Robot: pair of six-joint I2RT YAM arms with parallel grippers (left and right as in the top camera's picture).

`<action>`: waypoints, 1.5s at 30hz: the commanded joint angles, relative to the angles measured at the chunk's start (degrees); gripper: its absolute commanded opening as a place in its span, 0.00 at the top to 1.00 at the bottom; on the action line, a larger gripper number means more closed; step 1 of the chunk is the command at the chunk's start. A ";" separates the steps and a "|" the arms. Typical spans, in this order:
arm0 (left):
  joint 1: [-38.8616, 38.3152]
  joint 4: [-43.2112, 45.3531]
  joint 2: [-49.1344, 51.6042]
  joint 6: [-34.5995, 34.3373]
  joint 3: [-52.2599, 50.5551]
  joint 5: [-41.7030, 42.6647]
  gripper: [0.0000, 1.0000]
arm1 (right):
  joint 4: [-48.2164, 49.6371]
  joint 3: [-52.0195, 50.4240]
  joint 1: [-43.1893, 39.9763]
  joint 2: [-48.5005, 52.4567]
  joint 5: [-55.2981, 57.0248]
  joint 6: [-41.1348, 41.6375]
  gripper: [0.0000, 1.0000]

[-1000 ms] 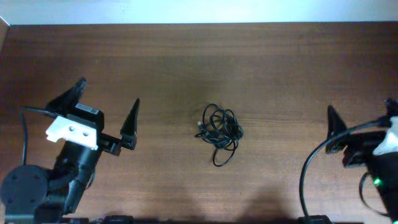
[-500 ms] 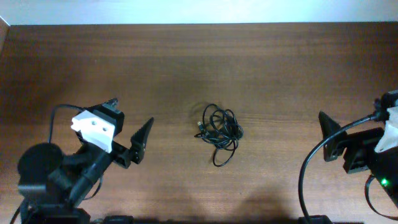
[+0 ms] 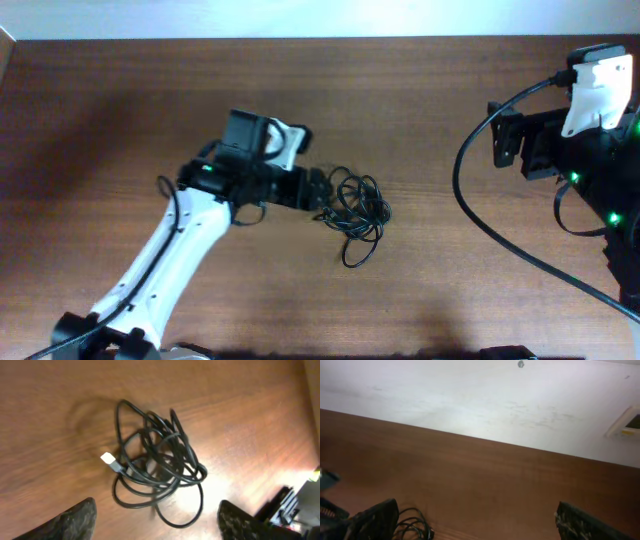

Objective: Untangle cables

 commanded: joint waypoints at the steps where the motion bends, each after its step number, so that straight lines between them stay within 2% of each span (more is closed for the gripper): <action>1: -6.69 0.63 0.13 7.91 0.13 -2.69 0.13 | -1.16 0.52 -0.17 0.57 1.60 0.66 0.00; 2: -8.13 0.98 0.13 7.78 0.13 -4.00 0.13 | -1.42 0.52 -0.17 0.72 1.60 0.66 0.02; 4: -11.23 0.74 0.63 -0.33 0.13 -15.17 0.14 | -1.05 0.55 -0.17 0.63 1.64 0.63 0.03; 6: -12.20 0.92 1.64 -6.08 0.13 -16.74 0.13 | -1.07 0.55 -0.17 0.63 1.60 0.66 0.03; 8: -13.73 1.25 3.69 -17.18 0.13 -16.76 0.16 | -1.07 0.55 -0.17 0.63 1.60 0.66 0.03; 9: -14.56 1.62 4.79 -25.05 0.13 -16.79 0.16 | -1.07 0.55 -0.17 0.63 1.55 0.68 0.04; 12: -15.72 6.62 6.19 -40.59 0.13 -16.83 0.29 | -1.16 0.55 -0.17 0.63 0.92 0.70 0.04; 13: -15.72 7.65 6.23 -43.45 0.13 -17.29 0.30 | -1.16 0.55 -0.17 0.63 0.92 0.70 0.04; 15: -15.72 7.78 6.23 -48.13 0.13 -20.02 0.41 | -1.16 0.55 -0.17 0.63 0.92 0.70 0.03; 17: -15.72 7.10 6.23 -48.35 0.13 -21.38 0.43 | -1.14 0.55 -0.17 0.63 0.92 0.68 0.03; 19: -15.72 4.87 6.27 -51.63 0.13 -23.98 0.43 | -1.16 0.55 -0.17 0.63 0.90 0.70 0.04; 21: -15.72 4.17 7.10 -52.92 0.13 -26.05 0.49 | -1.16 0.55 -0.17 0.63 0.52 0.68 0.03; 24: -15.67 4.33 10.01 -54.95 0.13 -25.27 0.48 | -1.16 0.55 -0.17 0.63 -1.90 0.68 0.04; 26: -15.54 5.35 10.32 -54.90 0.13 -25.09 0.45 | -1.14 0.55 -0.17 0.63 -1.92 0.68 0.04; 27: -15.54 6.05 10.32 -54.80 0.13 -24.68 0.40 | -1.14 0.55 -0.17 0.63 -1.92 0.68 0.03; 29: -15.54 8.44 10.36 -50.16 0.13 -22.91 0.38 | -0.90 0.55 -0.17 0.63 -1.92 0.68 0.03; 33: -15.54 9.27 12.92 -50.16 0.13 -22.73 0.52 | -0.63 0.55 -0.17 0.63 -6.56 0.68 0.04; 35: -15.54 9.55 14.62 -50.14 0.13 -22.71 0.85 | -0.09 0.55 -0.17 0.70 -6.86 0.68 0.04; 36: -15.54 10.08 15.30 -50.14 0.13 -22.73 0.96 | 0.24 0.55 -0.17 0.70 -7.54 0.70 0.04; 37: -15.54 10.78 15.91 -50.14 0.13 -22.73 1.00 | 1.05 0.55 -0.17 0.76 -9.60 0.70 0.04; 42: -15.02 11.67 16.50 -48.28 0.63 -21.70 1.00 | 2.38 0.55 -0.17 1.70 -11.30 0.66 0.03; 45: -10.93 11.52 15.02 -28.09 3.39 -10.99 1.00 | 2.16 0.55 -0.17 3.74 -6.60 0.66 0.03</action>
